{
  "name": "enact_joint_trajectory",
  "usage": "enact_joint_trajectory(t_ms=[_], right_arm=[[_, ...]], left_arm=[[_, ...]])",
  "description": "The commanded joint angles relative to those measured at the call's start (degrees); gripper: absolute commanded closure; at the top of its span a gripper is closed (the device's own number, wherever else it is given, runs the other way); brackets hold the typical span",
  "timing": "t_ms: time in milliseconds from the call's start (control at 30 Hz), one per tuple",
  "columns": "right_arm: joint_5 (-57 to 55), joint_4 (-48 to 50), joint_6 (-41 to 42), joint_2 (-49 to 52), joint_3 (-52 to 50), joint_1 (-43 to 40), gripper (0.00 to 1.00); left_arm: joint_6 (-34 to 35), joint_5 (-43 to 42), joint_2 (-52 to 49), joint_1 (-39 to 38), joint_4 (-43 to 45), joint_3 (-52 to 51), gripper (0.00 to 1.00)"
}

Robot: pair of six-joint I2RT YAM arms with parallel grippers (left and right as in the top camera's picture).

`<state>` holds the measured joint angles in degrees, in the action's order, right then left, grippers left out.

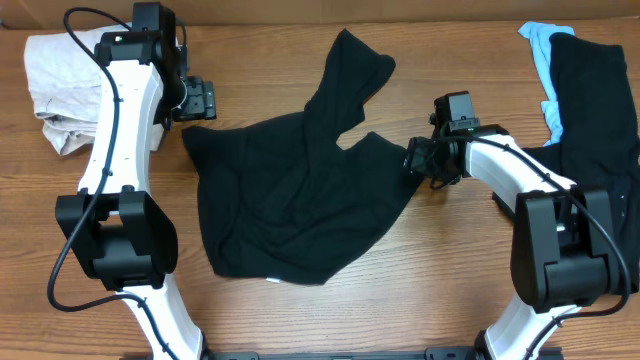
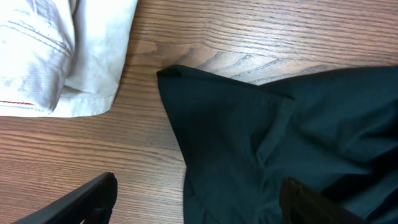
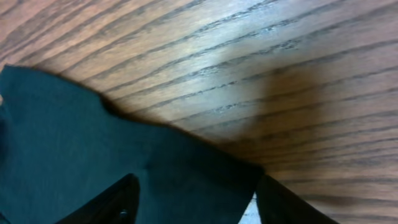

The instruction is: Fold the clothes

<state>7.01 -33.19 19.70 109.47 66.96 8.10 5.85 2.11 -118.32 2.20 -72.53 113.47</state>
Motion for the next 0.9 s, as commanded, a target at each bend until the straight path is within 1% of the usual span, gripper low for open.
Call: enact_joint_trajectory(t_ms=[0, 33, 67, 100, 133, 167, 200, 233, 367, 633, 767, 867], right_arm=[[-1.0, 0.1, 1.8, 1.9, -0.3, 0.5, 0.45], [-1.0, 0.2, 1.8, 2.1, -0.3, 0.5, 0.49], [-1.0, 0.2, 1.8, 2.1, -0.4, 0.5, 0.56], [-1.0, 0.1, 1.8, 2.1, -0.4, 0.5, 0.65], [-1.0, -0.1, 1.8, 2.1, -0.4, 0.5, 0.78], [-1.0, -0.5, 2.3, 2.1, -0.4, 0.5, 0.88], [-1.5, -1.2, 3.1, 2.0, -0.3, 0.4, 0.95], [-2.1, -2.2, 4.0, 1.8, -0.3, 0.2, 0.96], [-3.0, -8.8, 5.5, -1.6, -0.3, -2.5, 0.96], [-3.1, -28.5, 7.8, -18.1, -0.4, -10.6, 0.96], [-3.1, -39.6, 7.3, -25.6, -1.2, -11.4, 0.96], [-2.9, -43.8, 7.4, -30.3, -3.8, -10.8, 0.96]], left_arm=[[0.2, -0.7, -0.1, -1.1, 0.2, -0.4, 0.15], [0.1, -0.7, -0.1, -1.4, 0.3, -0.4, 0.15], [0.2, -0.7, -0.1, -1.6, 0.4, -0.4, 0.15], [0.2, -0.7, -0.1, -1.9, 0.4, -0.4, 0.15], [0.2, -0.7, -0.1, -2.2, 0.4, -0.4, 0.15], [0.2, -0.8, -0.1, -2.6, 0.4, -0.4, 0.15], [0.2, -0.9, -0.1, -2.9, 0.4, -0.4, 0.16], [0.2, -0.9, -0.1, -3.3, 0.4, -0.4, 0.16], [0.1, -0.9, -0.1, -5.4, 0.3, -0.4, 0.16], [0.1, -3.3, -0.1, -9.1, -1.4, -0.4, 0.15], [0.2, -6.1, -0.1, -10.7, -2.3, -0.5, 0.16], [0.1, -7.0, -0.1, -12.0, -2.6, -0.5, 0.16]])
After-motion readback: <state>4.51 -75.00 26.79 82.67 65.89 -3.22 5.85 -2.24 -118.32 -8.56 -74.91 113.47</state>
